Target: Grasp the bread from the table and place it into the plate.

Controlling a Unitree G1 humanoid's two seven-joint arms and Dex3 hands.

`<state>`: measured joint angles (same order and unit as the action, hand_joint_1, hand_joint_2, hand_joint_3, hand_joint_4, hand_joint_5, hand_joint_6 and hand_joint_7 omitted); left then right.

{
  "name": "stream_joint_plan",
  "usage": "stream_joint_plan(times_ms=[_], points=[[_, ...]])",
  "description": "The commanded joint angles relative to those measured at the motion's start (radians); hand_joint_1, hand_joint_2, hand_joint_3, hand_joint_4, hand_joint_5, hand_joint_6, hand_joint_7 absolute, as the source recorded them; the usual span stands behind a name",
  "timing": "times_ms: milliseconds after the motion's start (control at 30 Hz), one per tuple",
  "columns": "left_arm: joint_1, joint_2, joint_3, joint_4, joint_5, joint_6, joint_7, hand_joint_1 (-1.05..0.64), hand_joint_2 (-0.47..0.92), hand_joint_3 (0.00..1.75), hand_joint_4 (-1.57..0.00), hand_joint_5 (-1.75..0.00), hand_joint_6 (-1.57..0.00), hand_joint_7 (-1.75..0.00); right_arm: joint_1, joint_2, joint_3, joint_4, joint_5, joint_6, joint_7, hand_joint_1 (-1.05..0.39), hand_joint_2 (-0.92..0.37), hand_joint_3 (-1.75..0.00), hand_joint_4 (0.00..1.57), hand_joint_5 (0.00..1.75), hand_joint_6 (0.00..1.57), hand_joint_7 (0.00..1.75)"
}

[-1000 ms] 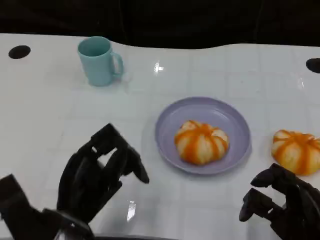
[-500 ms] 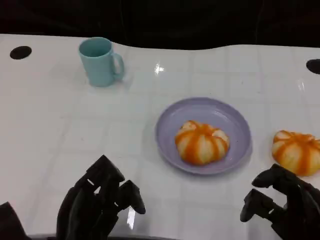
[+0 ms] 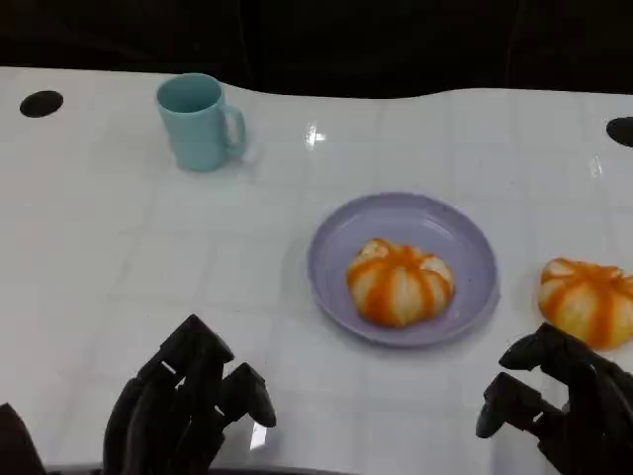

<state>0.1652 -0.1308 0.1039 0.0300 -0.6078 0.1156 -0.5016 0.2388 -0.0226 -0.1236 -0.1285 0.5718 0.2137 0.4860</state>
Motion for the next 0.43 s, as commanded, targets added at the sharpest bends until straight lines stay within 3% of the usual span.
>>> stream_joint_plan(times_ms=[33, 433], points=[[0.004, 0.001, 0.011, -0.004, -0.007, 0.013, 0.017, -0.54, 0.92, 0.38, -0.78, -1.75, -0.54, -1.75, -0.006, -0.016, -0.011, 0.008, 0.001, -0.013, 0.011, -0.51, -0.92, -0.21, 0.73, 1.54, 0.79, 1.04], [-0.014, 0.001, 0.022, 0.021, 0.001, -0.002, 0.003, -0.53, 0.92, 0.41, -0.79, -1.75, -0.54, -1.75, -0.011, -0.012, -0.013, 0.017, 0.0, -0.014, 0.008, -0.51, -0.92, -0.21, 0.73, 1.54, 0.79, 1.05]])
